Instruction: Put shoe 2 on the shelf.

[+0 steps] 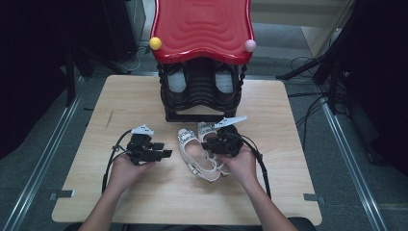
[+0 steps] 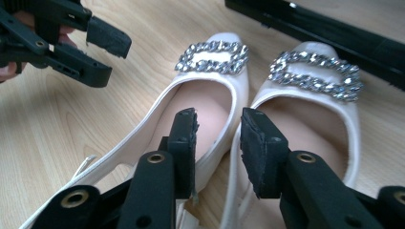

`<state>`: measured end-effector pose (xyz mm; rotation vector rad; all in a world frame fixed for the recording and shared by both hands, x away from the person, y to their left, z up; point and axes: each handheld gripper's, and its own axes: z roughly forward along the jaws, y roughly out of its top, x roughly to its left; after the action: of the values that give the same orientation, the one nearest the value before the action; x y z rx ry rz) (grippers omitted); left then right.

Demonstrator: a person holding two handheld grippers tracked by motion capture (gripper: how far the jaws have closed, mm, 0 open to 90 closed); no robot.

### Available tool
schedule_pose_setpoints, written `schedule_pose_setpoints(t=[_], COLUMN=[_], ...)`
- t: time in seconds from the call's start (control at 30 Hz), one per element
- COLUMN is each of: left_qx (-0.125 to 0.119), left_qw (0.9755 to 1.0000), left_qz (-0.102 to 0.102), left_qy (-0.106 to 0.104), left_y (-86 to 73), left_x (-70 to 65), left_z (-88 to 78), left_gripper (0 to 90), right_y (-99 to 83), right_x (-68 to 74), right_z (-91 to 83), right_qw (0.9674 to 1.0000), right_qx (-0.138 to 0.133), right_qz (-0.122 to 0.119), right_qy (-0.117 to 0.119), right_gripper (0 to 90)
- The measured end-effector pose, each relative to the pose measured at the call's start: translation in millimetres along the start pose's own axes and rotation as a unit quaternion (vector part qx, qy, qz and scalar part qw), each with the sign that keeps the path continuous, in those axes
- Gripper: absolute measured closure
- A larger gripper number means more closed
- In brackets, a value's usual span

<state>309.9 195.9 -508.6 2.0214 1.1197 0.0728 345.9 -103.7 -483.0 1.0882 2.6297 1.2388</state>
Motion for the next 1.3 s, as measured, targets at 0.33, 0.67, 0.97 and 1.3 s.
schedule_pose_setpoints(t=[0.33,0.67,0.97,1.3], left_qx=[0.002,0.002,0.002,-0.01], left_qw=[1.0,1.0,1.0,0.9999], left_qz=[0.003,0.0,0.003,-0.009], left_qy=[0.003,0.003,-0.005,0.007], left_y=[-0.1,-0.1,-0.3,-1.4], left_x=[0.9,1.0,-0.2,8.9], left_z=[0.2,0.0,1.8,-7.5], left_gripper=[46.9,47.0,46.9,46.9], right_y=[-0.1,-0.7,0.9,3.0], right_x=[4.7,-4.3,1.0,5.2], right_z=[3.3,13.5,29.4,29.6], right_qw=[0.9984,0.9979,0.9931,0.9923], right_qx=[0.026,0.058,0.11,0.111], right_qz=[-0.017,0.027,0.011,-0.005], right_qy=[-0.047,-0.014,-0.038,-0.054], right_gripper=[62.7,54.9,65.7,82.4])
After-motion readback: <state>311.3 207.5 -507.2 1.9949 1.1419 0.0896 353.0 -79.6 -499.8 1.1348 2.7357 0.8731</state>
